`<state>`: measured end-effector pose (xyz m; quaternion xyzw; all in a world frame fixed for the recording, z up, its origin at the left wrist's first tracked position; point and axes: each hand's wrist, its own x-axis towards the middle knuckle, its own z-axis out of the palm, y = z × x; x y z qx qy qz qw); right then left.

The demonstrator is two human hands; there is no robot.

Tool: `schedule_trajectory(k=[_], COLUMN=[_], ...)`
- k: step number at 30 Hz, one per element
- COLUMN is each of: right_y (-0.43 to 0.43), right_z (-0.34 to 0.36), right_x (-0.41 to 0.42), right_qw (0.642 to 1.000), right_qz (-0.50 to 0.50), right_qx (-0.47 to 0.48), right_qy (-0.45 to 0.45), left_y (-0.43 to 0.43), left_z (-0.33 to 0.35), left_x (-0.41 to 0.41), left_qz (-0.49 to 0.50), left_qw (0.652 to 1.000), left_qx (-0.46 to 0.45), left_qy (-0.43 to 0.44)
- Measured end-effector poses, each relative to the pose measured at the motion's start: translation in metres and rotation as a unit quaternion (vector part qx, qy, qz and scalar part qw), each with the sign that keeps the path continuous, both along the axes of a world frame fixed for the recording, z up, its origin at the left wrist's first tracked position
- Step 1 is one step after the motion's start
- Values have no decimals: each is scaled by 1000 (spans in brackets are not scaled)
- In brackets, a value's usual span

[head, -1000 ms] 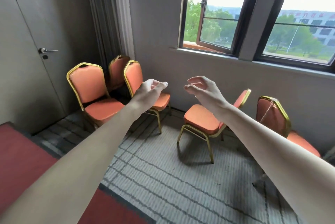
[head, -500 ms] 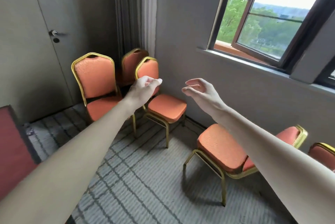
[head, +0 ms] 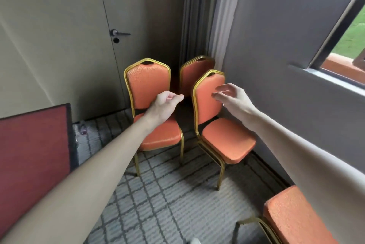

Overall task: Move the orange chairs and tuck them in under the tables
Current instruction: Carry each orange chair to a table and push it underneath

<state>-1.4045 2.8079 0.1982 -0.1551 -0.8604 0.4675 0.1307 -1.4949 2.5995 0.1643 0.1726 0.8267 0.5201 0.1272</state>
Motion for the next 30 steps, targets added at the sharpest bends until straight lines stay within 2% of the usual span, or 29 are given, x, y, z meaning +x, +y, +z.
schedule_trajectory(k=[10, 15, 21, 25, 30], right_y=[8, -29, -94, -129, -139], right_z=[-40, -37, -59, -85, -105], right_x=[-297, -437, -581, -681, -776], right_qw=[994, 989, 982, 983, 990], right_qz=[107, 142, 178, 156, 51], right_qx=[-34, -28, -15, 2, -14], right_qy=[-19, -33, -63, -92, -133], left_y=[-11, -53, -120, -166, -189], left_z=[-15, -6, -28, -52, -60], left_x=[-227, -337, -468, -576, -697], left_qz=[105, 161, 195, 185, 105], left_qw=[993, 986, 980, 981, 991], left_qx=[-55, -51, -38, -38, -63], left_qy=[-3, -6, -19, -35, -52])
